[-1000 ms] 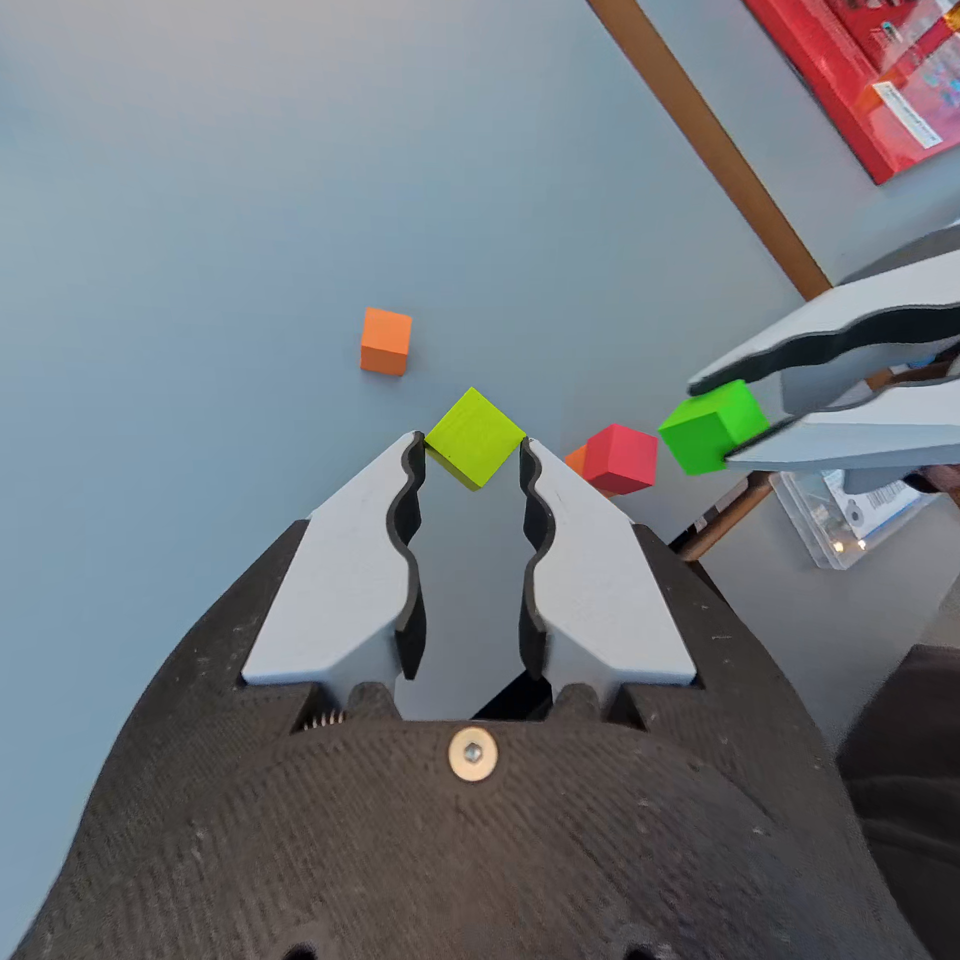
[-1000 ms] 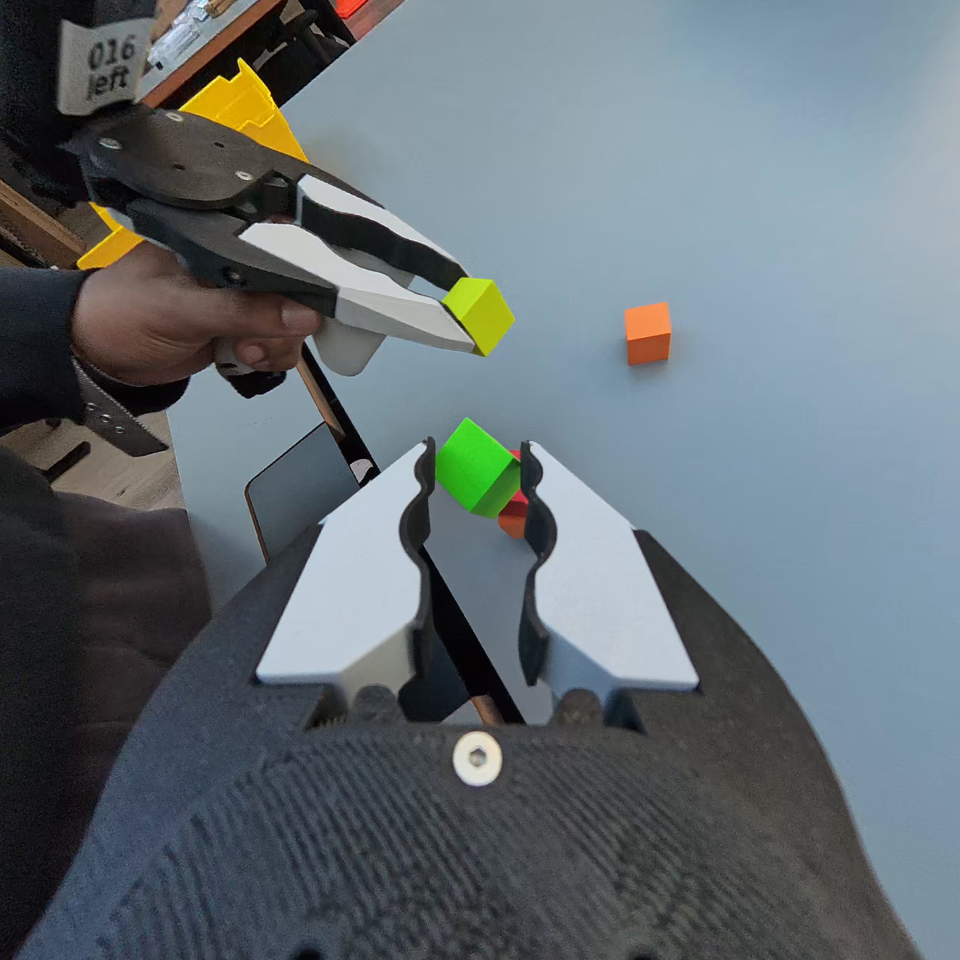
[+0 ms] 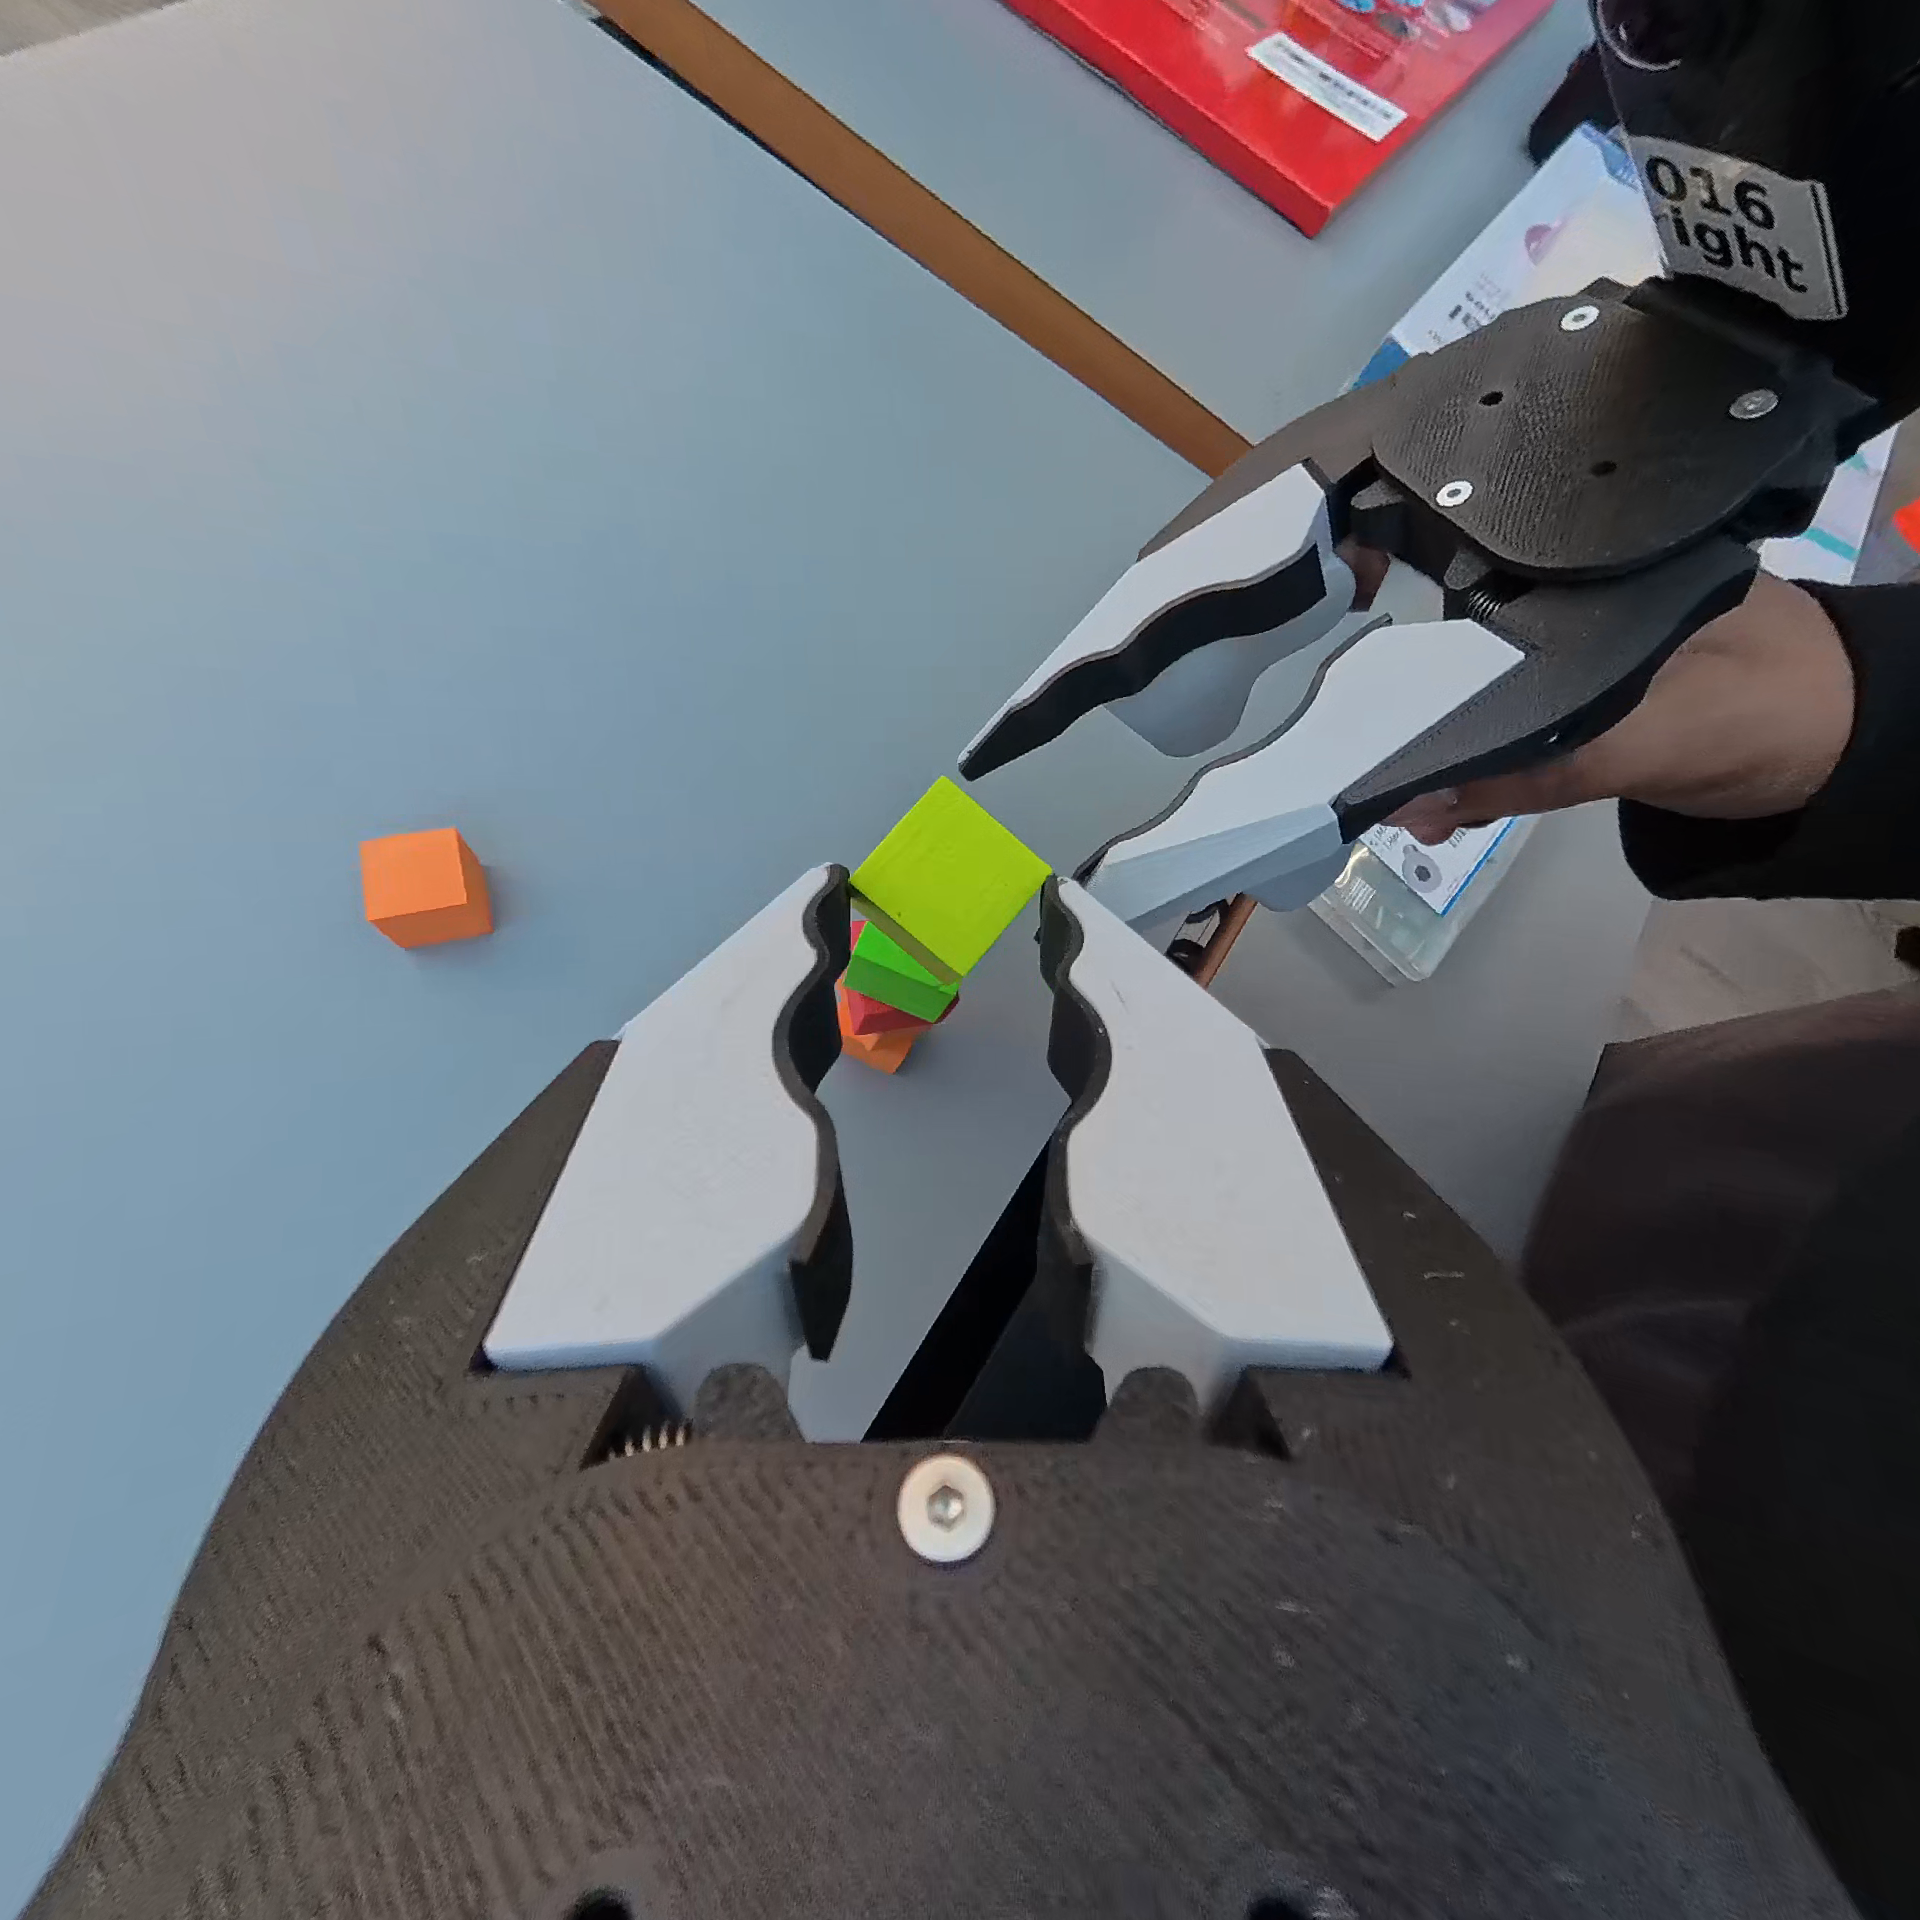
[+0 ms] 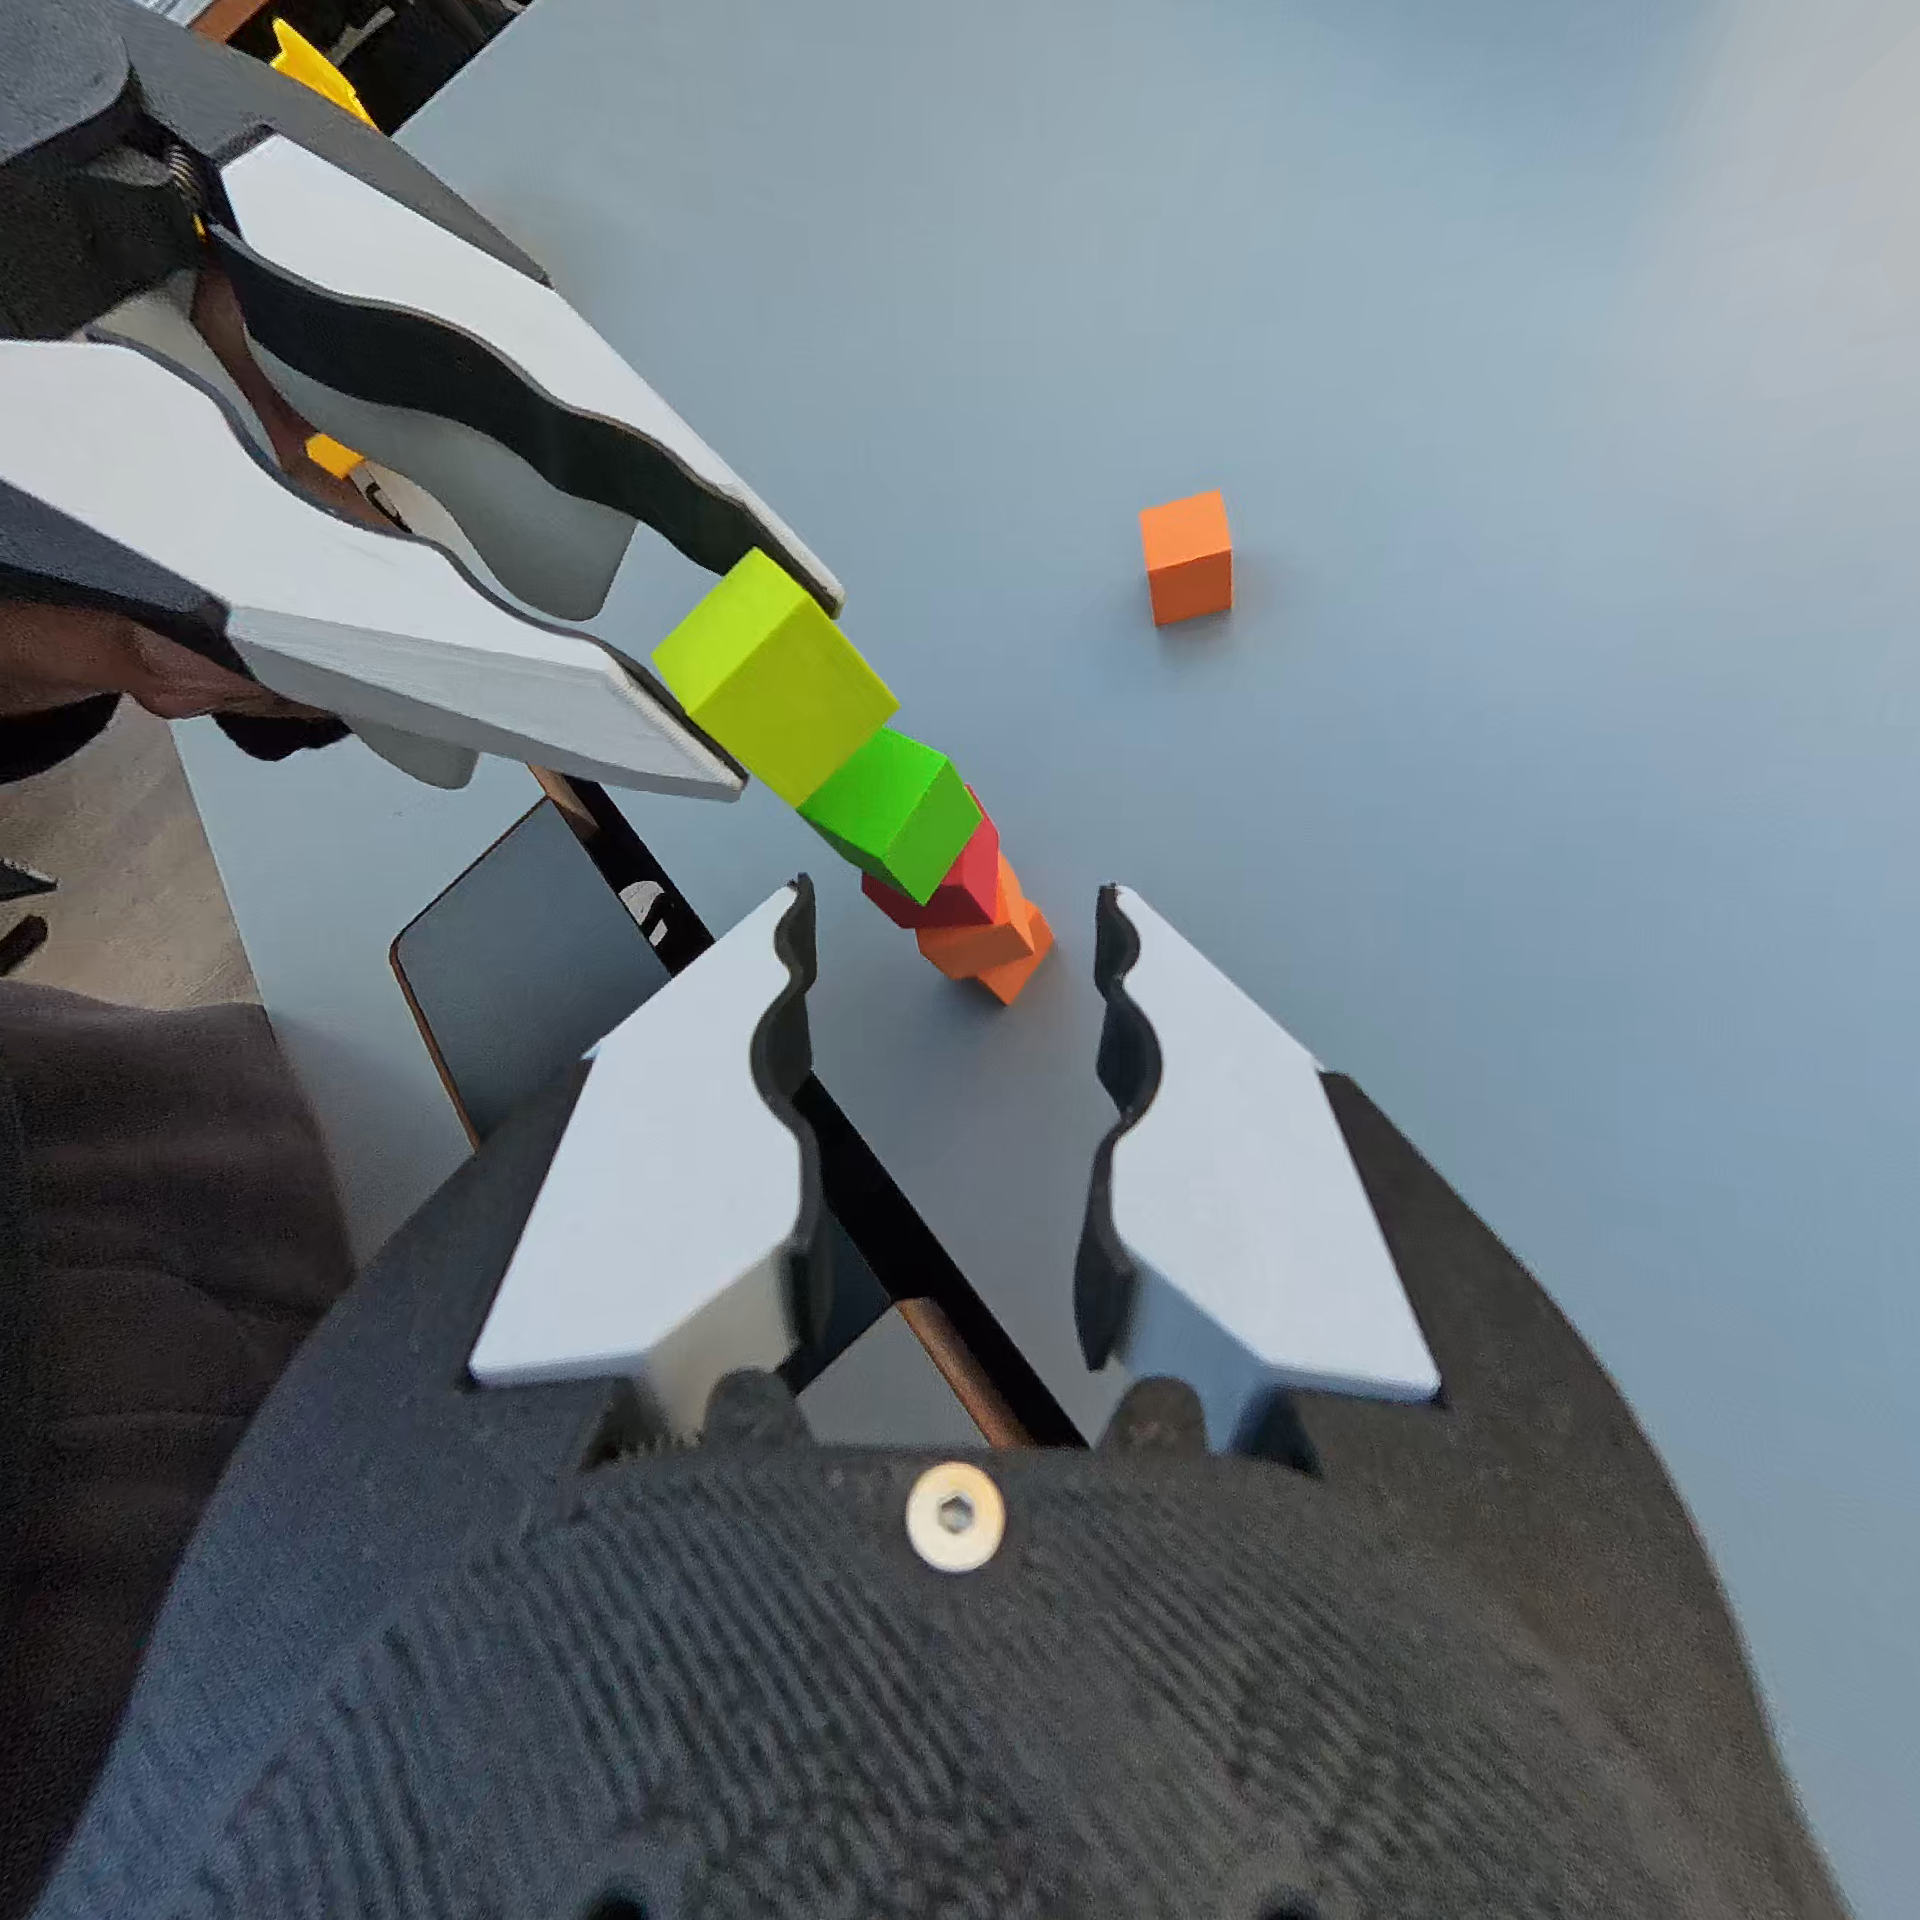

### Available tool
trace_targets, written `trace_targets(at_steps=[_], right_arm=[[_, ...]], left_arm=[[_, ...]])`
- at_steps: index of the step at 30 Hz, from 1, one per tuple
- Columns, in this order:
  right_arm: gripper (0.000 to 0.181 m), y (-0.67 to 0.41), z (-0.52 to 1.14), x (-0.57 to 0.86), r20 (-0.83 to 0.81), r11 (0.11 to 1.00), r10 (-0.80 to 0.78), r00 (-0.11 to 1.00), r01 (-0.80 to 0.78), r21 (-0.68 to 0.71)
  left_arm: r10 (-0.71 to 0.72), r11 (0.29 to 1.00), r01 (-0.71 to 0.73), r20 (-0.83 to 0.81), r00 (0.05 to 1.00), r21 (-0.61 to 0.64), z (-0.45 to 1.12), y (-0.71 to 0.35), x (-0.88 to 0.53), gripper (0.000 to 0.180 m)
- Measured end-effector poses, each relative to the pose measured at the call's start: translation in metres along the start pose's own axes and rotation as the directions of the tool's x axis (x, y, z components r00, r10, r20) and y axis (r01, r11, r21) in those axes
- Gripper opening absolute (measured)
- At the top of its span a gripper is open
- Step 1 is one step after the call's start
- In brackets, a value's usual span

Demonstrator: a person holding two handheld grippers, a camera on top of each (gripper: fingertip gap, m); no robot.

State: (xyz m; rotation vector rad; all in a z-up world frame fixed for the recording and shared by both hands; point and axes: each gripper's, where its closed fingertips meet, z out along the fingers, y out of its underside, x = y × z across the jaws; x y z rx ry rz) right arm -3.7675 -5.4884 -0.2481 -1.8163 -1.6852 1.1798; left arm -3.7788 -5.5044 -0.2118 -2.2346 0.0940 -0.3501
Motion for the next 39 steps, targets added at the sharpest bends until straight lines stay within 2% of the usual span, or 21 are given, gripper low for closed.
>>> trace_targets(at_steps=[10,14,21,23,25,27,30,33,34,35,37,39], right_arm=[[0.051,0.001,-0.005,0.003,-0.022,1.000,0.013,1.000,-0.013,0.010],[0.050,-0.001,-0.006,0.005,-0.028,1.000,0.014,1.000,-0.013,0.015],[0.050,-0.002,-0.012,0.011,-0.041,0.999,0.033,0.999,-0.032,0.030],[0.051,-0.003,-0.016,0.012,-0.043,0.999,0.037,0.998,-0.036,0.036],[0.050,-0.004,-0.020,0.012,-0.049,0.999,0.037,0.998,-0.035,0.041],[0.050,-0.004,-0.024,0.013,-0.059,0.998,0.039,0.997,-0.036,0.045],[0.050,-0.006,-0.032,0.015,-0.084,0.998,0.045,0.995,-0.040,0.056],[0.050,-0.010,-0.042,0.017,-0.114,0.997,0.041,0.993,-0.033,0.068],[0.050,-0.010,-0.045,0.018,-0.124,0.997,0.040,0.991,-0.031,0.072],[0.050,-0.011,-0.048,0.019,-0.134,0.997,0.041,0.990,-0.031,0.076],[0.049,-0.011,-0.053,0.021,-0.146,0.995,0.050,0.988,-0.038,0.087],[0.049,-0.010,-0.057,0.024,-0.152,0.994,0.066,0.986,-0.051,0.098]], left_arm=[[0.016,0.998,-0.013,0.035,0.999,-0.064,0.013,0.014,-0.003,0.033],[0.008,0.999,-0.007,0.022,1.000,-0.050,0.011,0.012,-0.001,0.046],[-0.064,0.995,0.066,-0.021,0.998,0.069,-0.001,-0.001,-0.012,0.058],[-0.084,0.982,0.072,0.060,0.995,0.177,-0.009,-0.014,-0.042,0.053],[-0.125,0.965,0.065,0.230,0.965,0.253,-0.009,-0.019,-0.094,0.048],[-0.107,0.985,0.054,0.340,0.934,0.162,0.009,-0.006,-0.138,0.053],[-0.109,0.994,0.110,0.318,0.942,0.015,0.050,0.017,-0.161,0.060],[-0.093,0.985,0.133,0.319,0.943,-0.107,0.073,0.041,-0.171,0.048],[-0.095,0.983,0.135,0.282,0.955,-0.124,0.076,0.044,-0.166,0.039],[-0.099,0.984,0.130,0.238,0.966,-0.122,0.077,0.043,-0.159,0.023],[-0.088,0.990,0.112,0.247,0.965,-0.084,0.065,0.032,-0.155,0.023],[-0.105,0.994,0.105,0.220,0.970,0.010,0.041,0.006,-0.139,0.023]])
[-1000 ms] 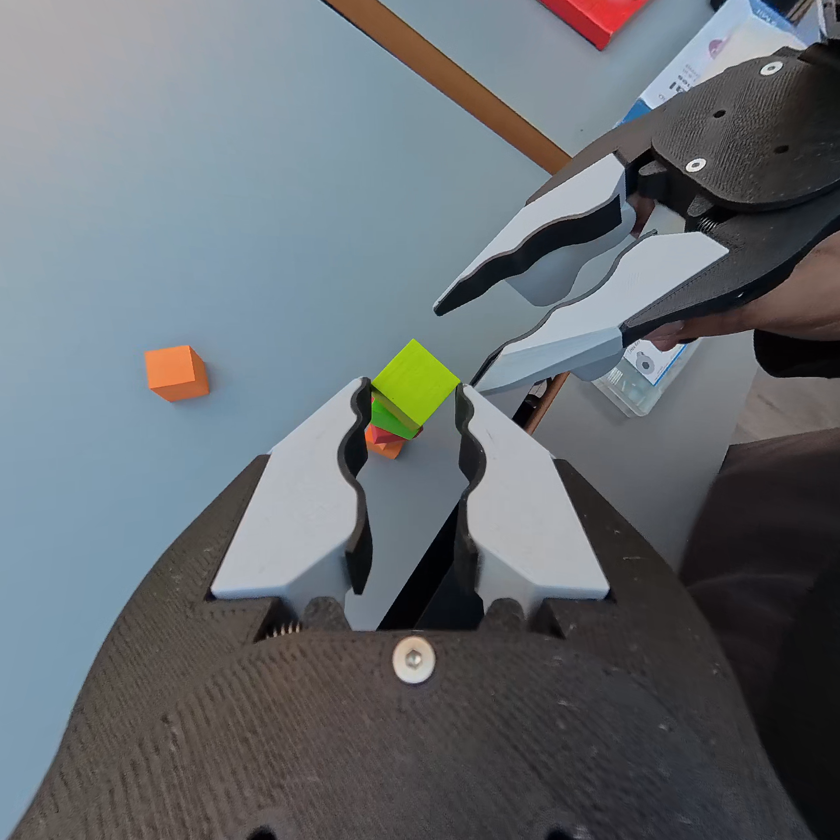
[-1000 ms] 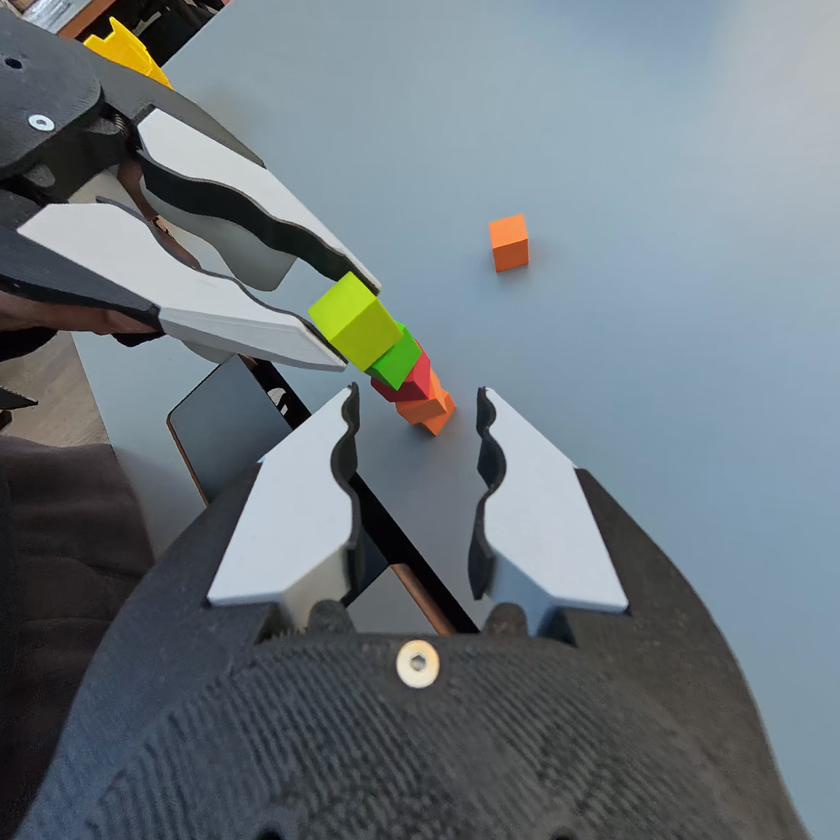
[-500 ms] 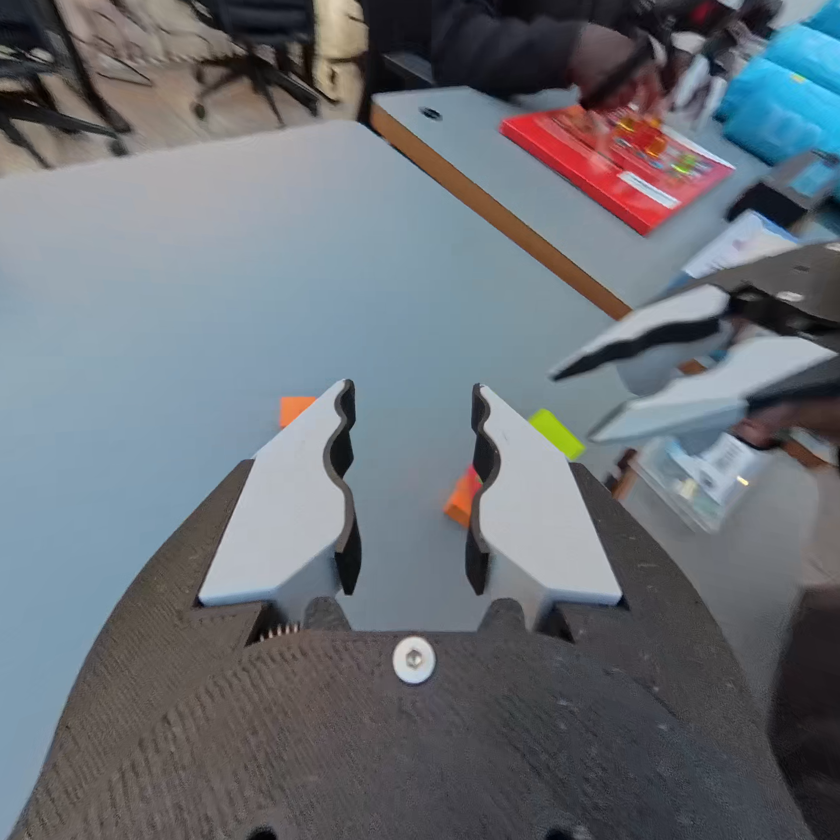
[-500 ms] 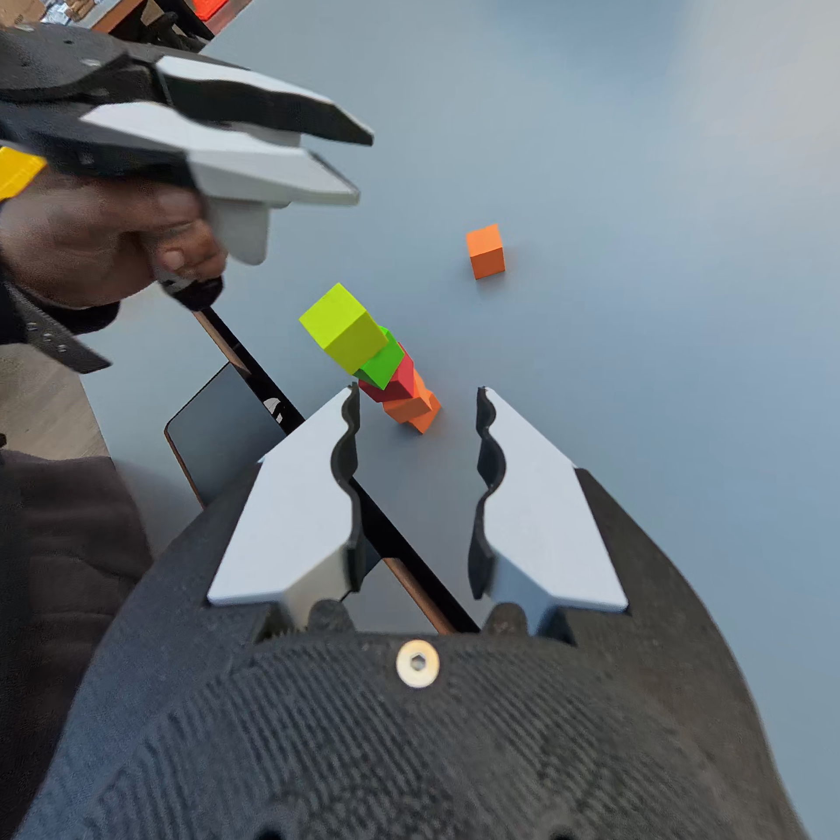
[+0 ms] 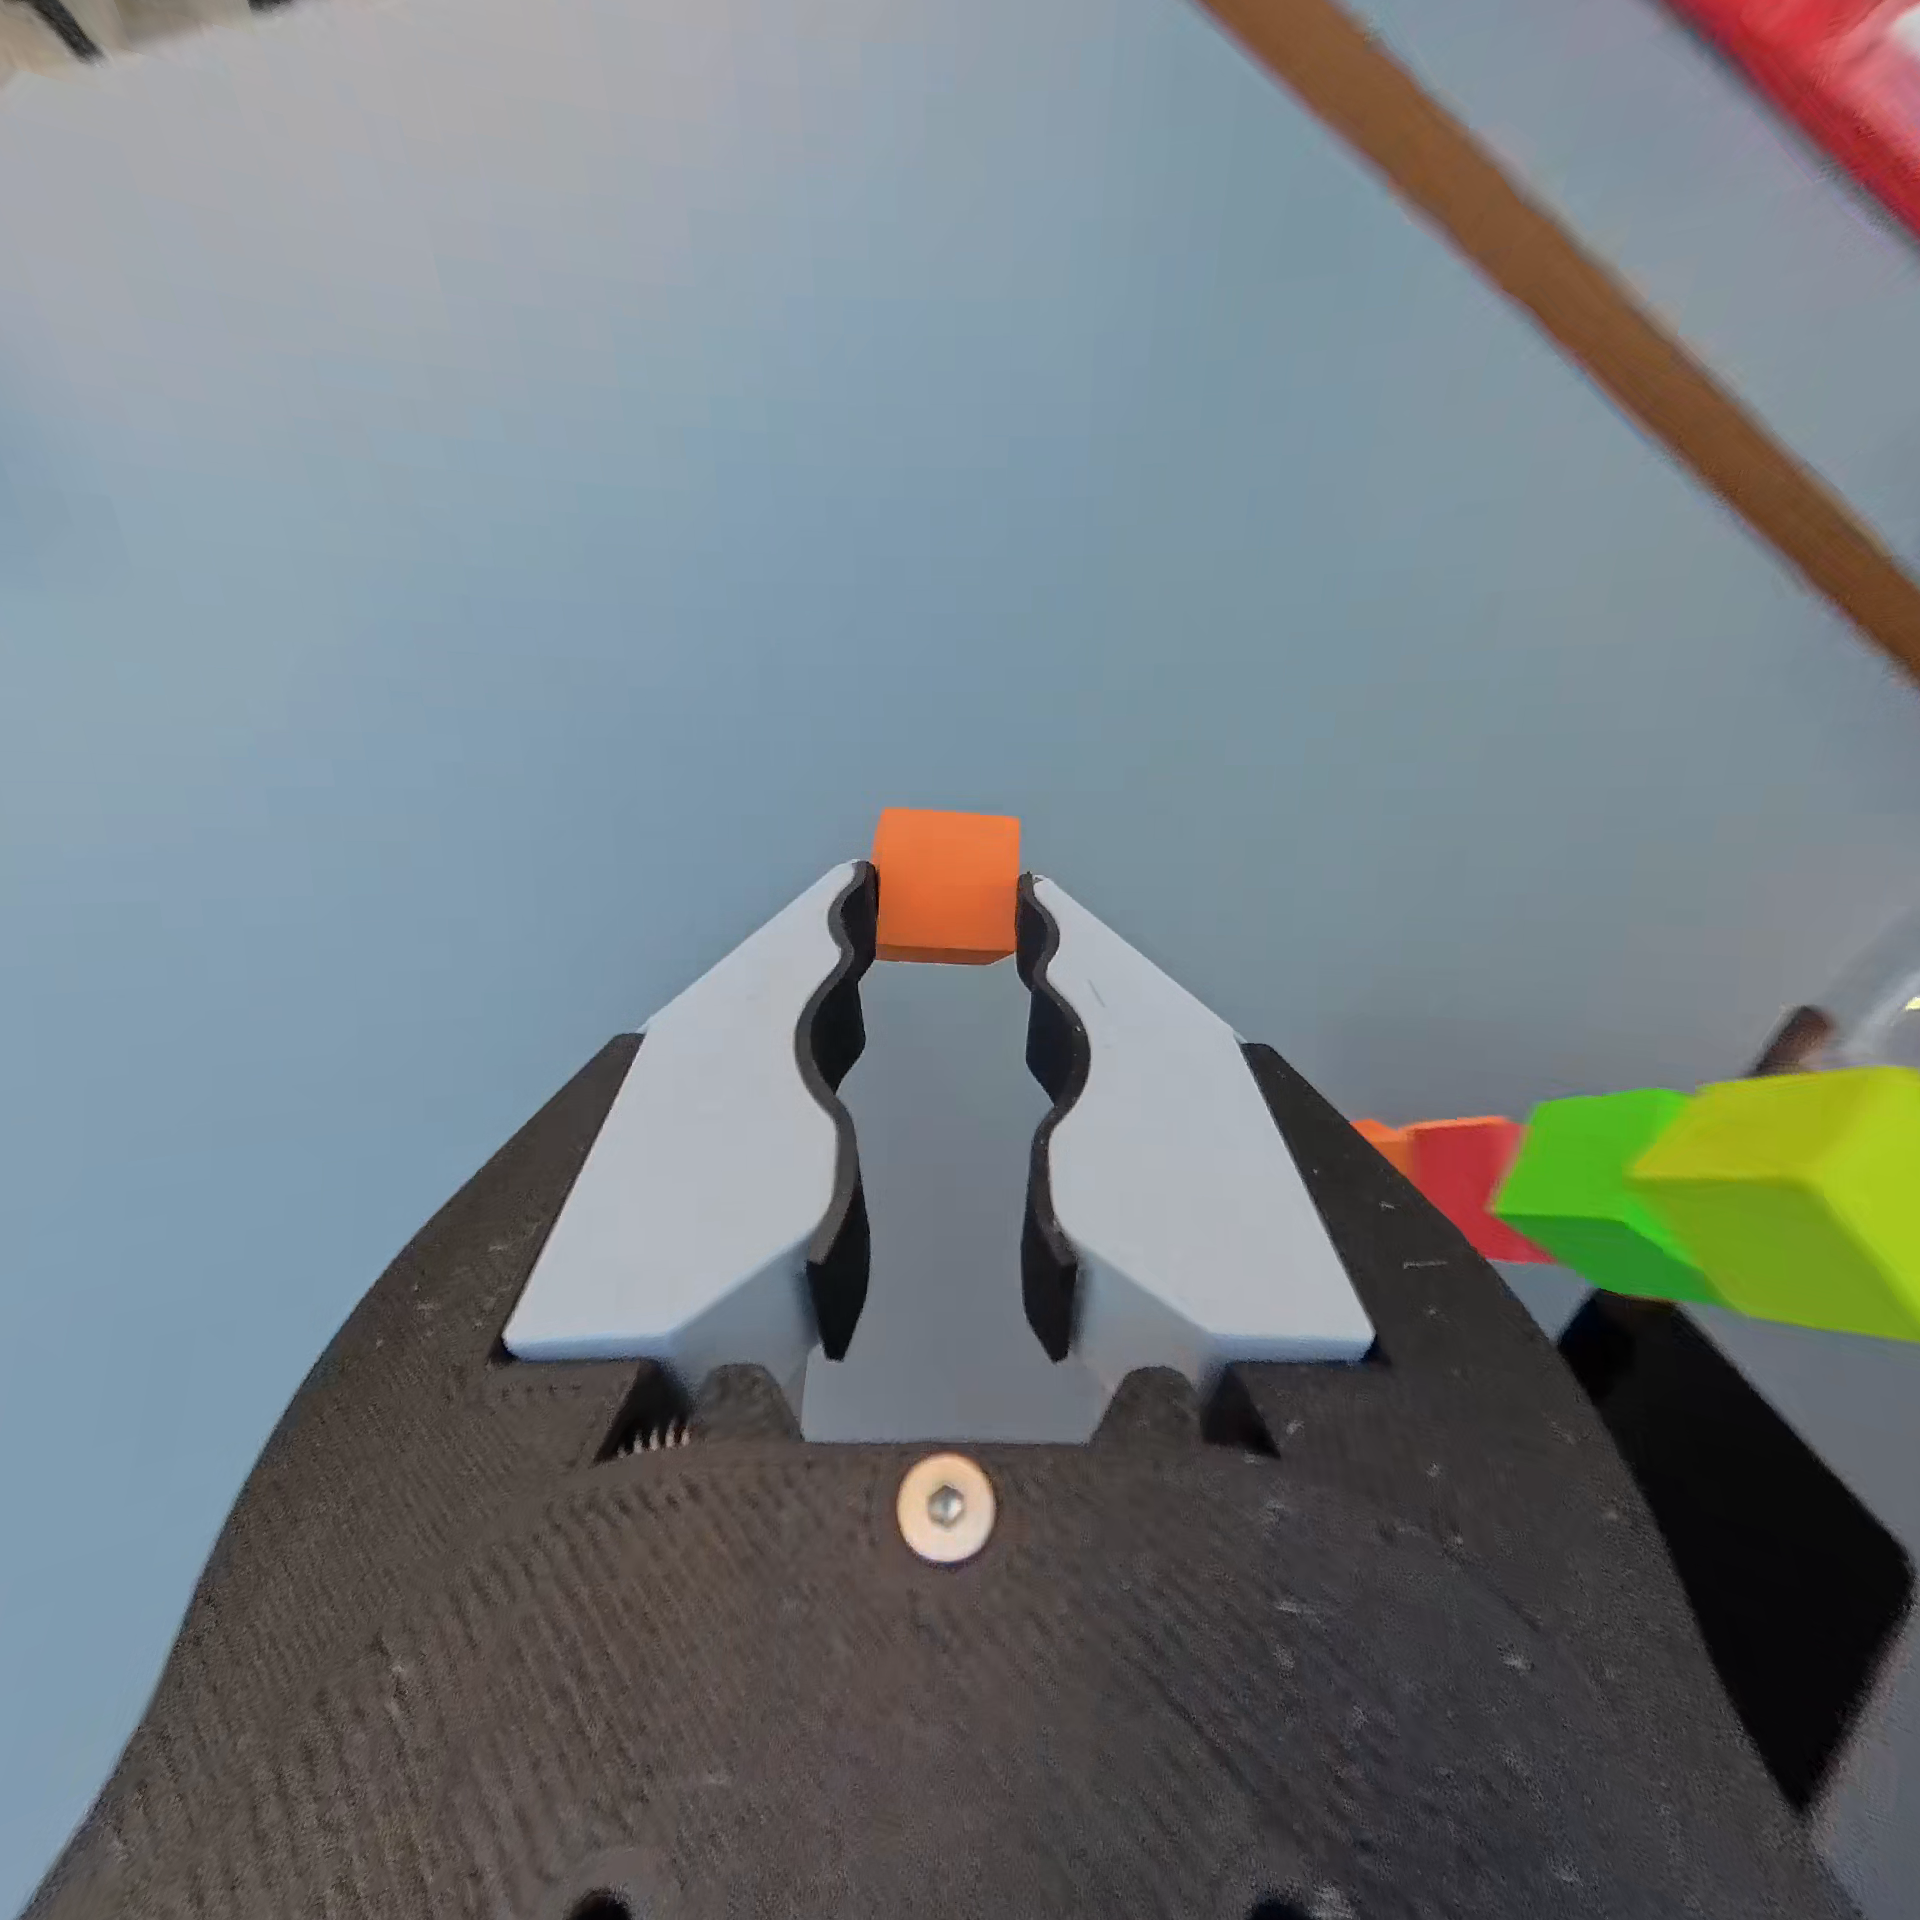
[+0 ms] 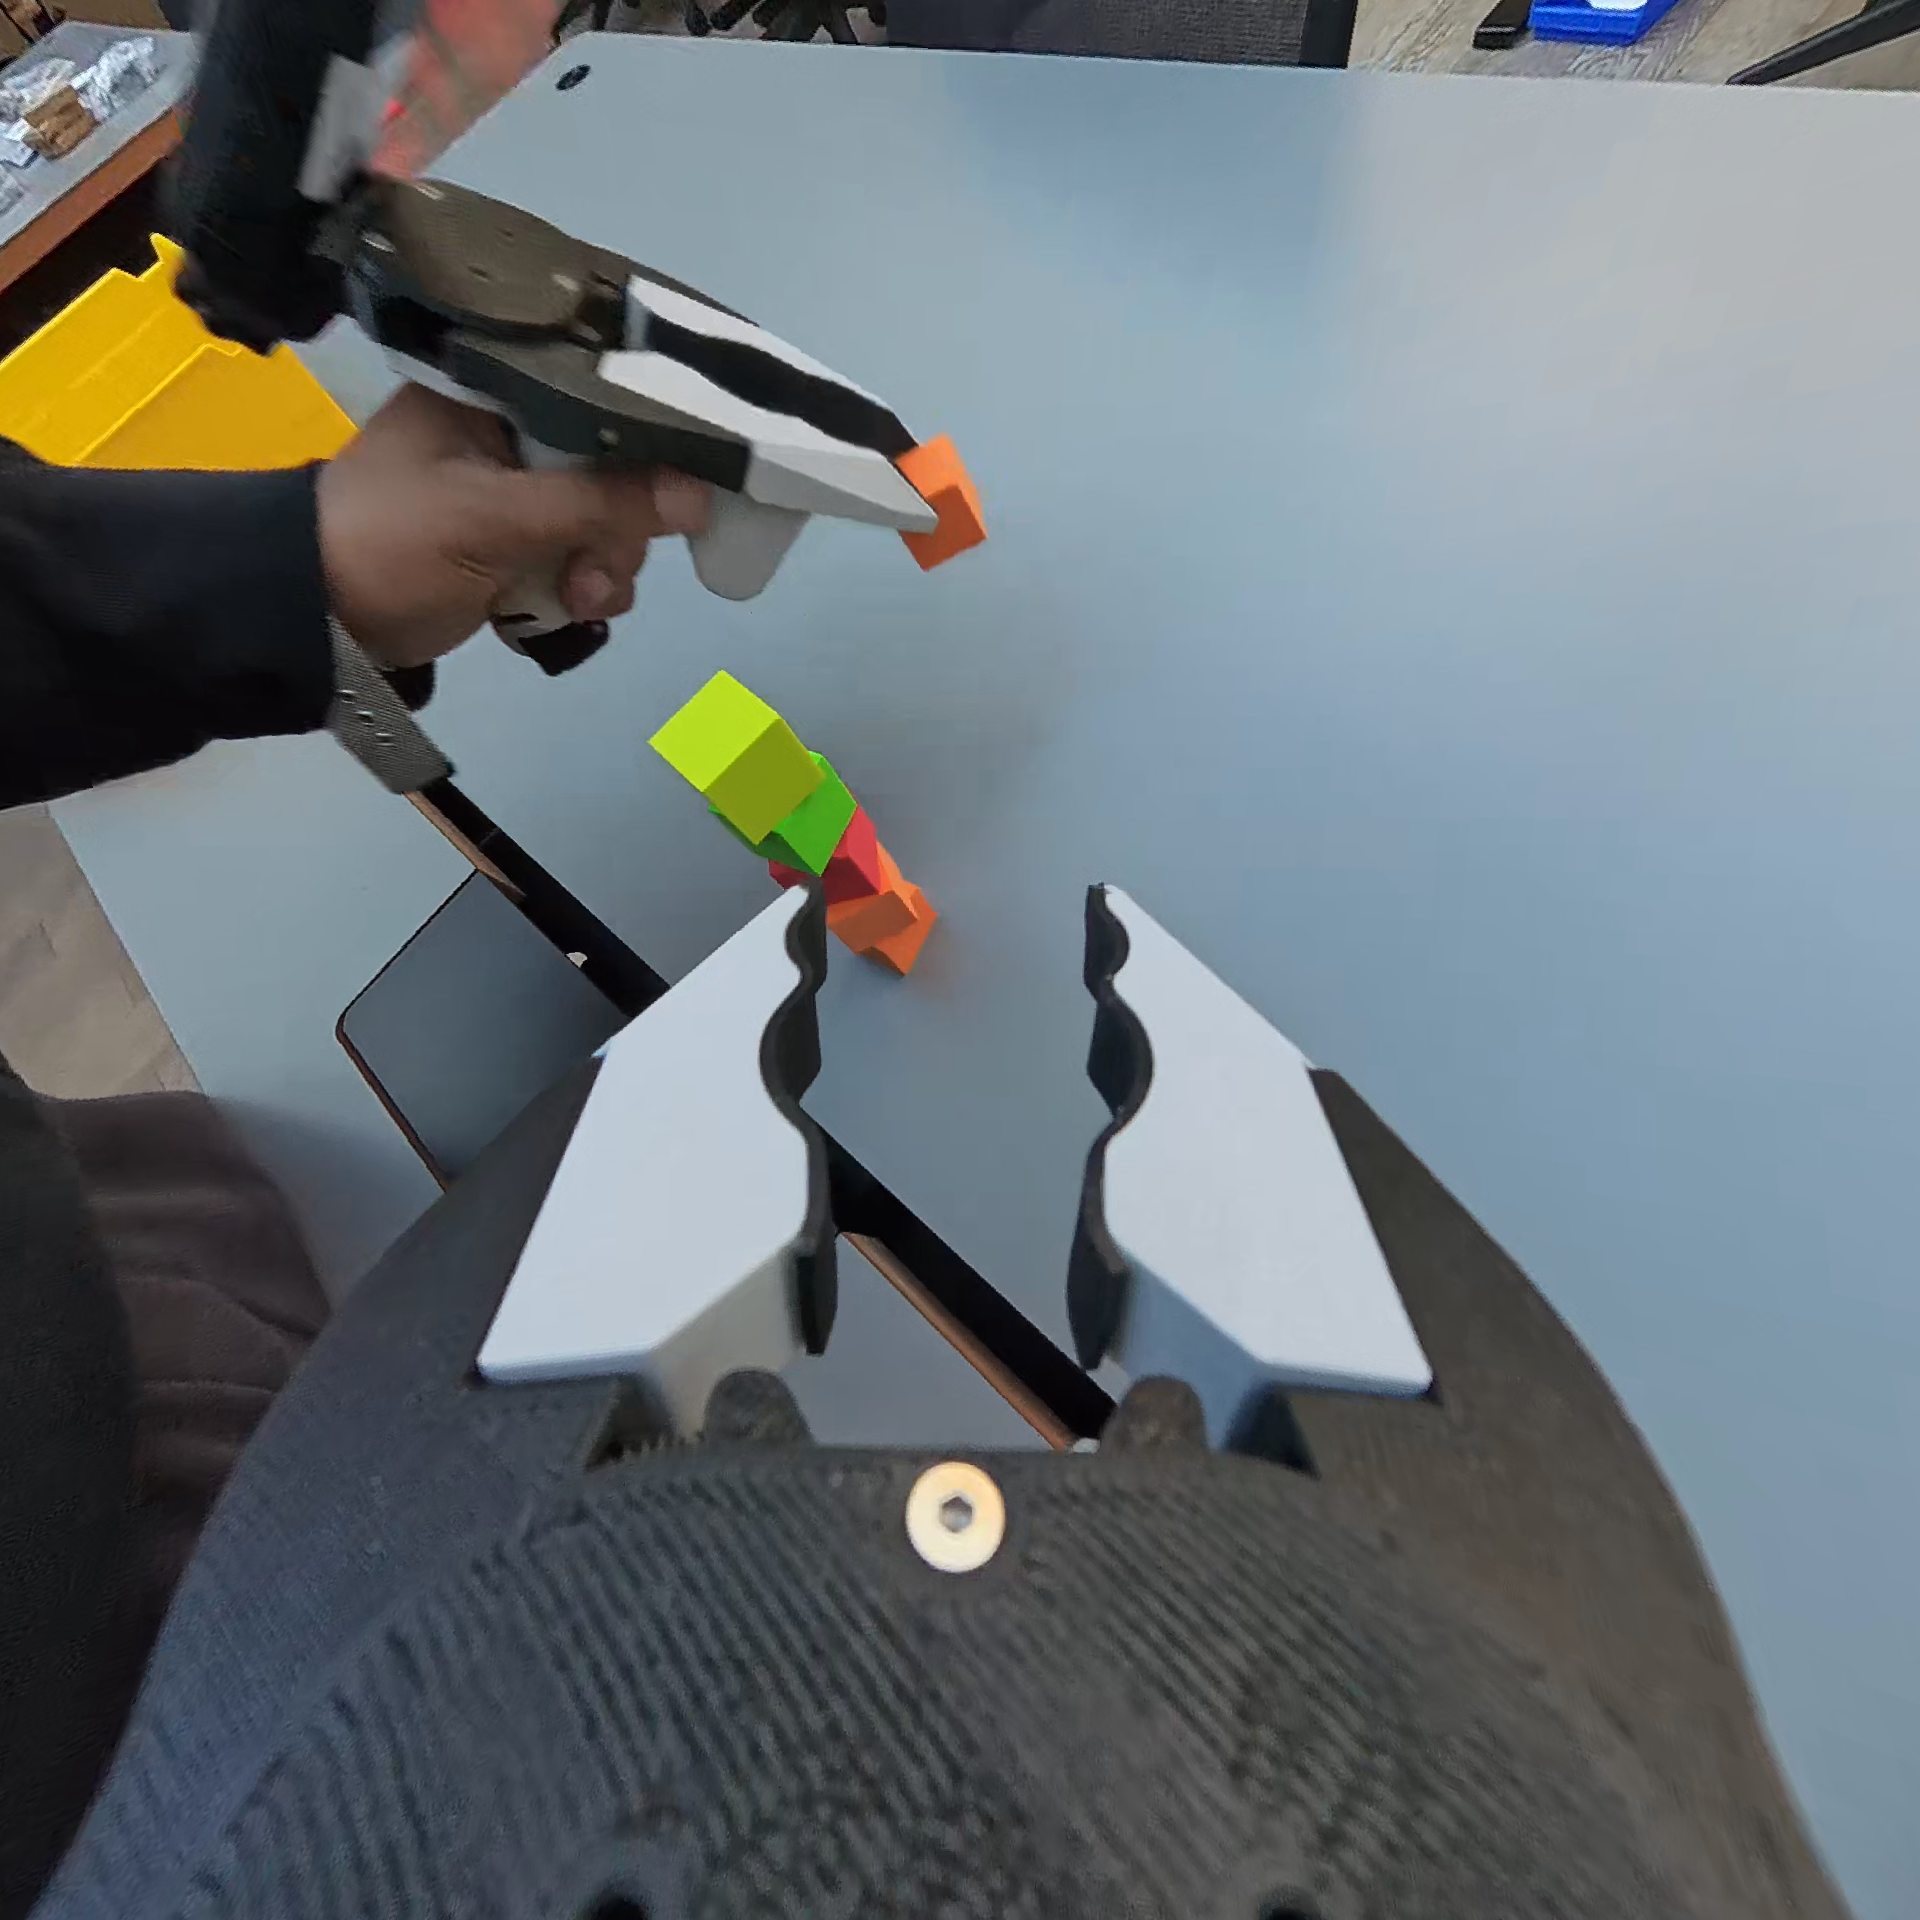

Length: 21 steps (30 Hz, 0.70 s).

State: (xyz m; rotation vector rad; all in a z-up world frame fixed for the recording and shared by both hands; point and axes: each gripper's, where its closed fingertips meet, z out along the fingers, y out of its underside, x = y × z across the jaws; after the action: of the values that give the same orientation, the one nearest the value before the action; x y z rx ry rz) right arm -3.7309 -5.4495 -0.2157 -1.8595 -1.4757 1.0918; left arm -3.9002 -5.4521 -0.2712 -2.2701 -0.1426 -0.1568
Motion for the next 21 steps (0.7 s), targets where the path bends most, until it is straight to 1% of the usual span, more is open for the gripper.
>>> trace_targets(at_steps=[2,4,5,6,7,9,10,13,16,21], right_arm=[[0.048,0.000,-0.001,0.002,-0.001,1.000,0.017,1.000,-0.017,0.009],[0.048,0.000,-0.001,0.003,0.005,0.999,0.033,0.999,-0.033,0.019],[0.048,0.000,0.000,0.002,0.009,0.999,0.039,0.999,-0.039,0.023],[0.047,0.000,0.001,0.001,0.014,0.999,0.042,0.999,-0.043,0.026],[0.046,0.000,0.002,0.000,0.019,0.999,0.045,0.999,-0.045,0.027],[0.045,0.001,0.005,-0.005,0.027,0.998,0.047,0.999,-0.047,0.029],[0.045,0.001,0.005,-0.007,0.033,0.999,0.044,0.999,-0.045,0.030],[0.045,0.001,0.002,-0.016,0.031,1.000,0.007,0.999,-0.008,0.025],[0.044,0.004,-0.006,-0.019,0.003,0.999,-0.031,1.000,0.031,0.020],[0.045,0.005,-0.018,-0.022,-0.009,0.999,-0.008,1.000,0.009,0.047]], left_arm=[[-0.015,0.995,0.022,-0.069,0.997,0.101,-0.040,-0.029,0.025,0.023],[0.014,0.984,0.010,-0.133,0.991,0.178,-0.080,-0.052,0.056,0.023],[0.048,0.981,-0.015,-0.165,0.985,0.195,-0.095,-0.056,0.072,0.023],[0.088,0.981,-0.052,-0.189,0.978,0.187,-0.104,-0.053,0.086,0.023],[0.116,0.985,-0.087,-0.200,0.973,0.147,-0.106,-0.043,0.096,0.023],[0.143,0.990,-0.136,-0.221,0.965,0.049,-0.099,-0.014,0.110,0.023],[0.142,0.990,-0.138,-0.233,0.962,0.035,-0.094,-0.005,0.115,0.023],[0.116,0.993,-0.110,-0.275,0.954,0.036,-0.089,0.001,0.133,0.023],[0.142,0.990,-0.142,-0.246,0.959,0.018,-0.083,0.000,0.135,0.023],[0.172,0.984,-0.180,-0.243,0.955,-0.010,-0.078,0.001,0.138,0.025]])
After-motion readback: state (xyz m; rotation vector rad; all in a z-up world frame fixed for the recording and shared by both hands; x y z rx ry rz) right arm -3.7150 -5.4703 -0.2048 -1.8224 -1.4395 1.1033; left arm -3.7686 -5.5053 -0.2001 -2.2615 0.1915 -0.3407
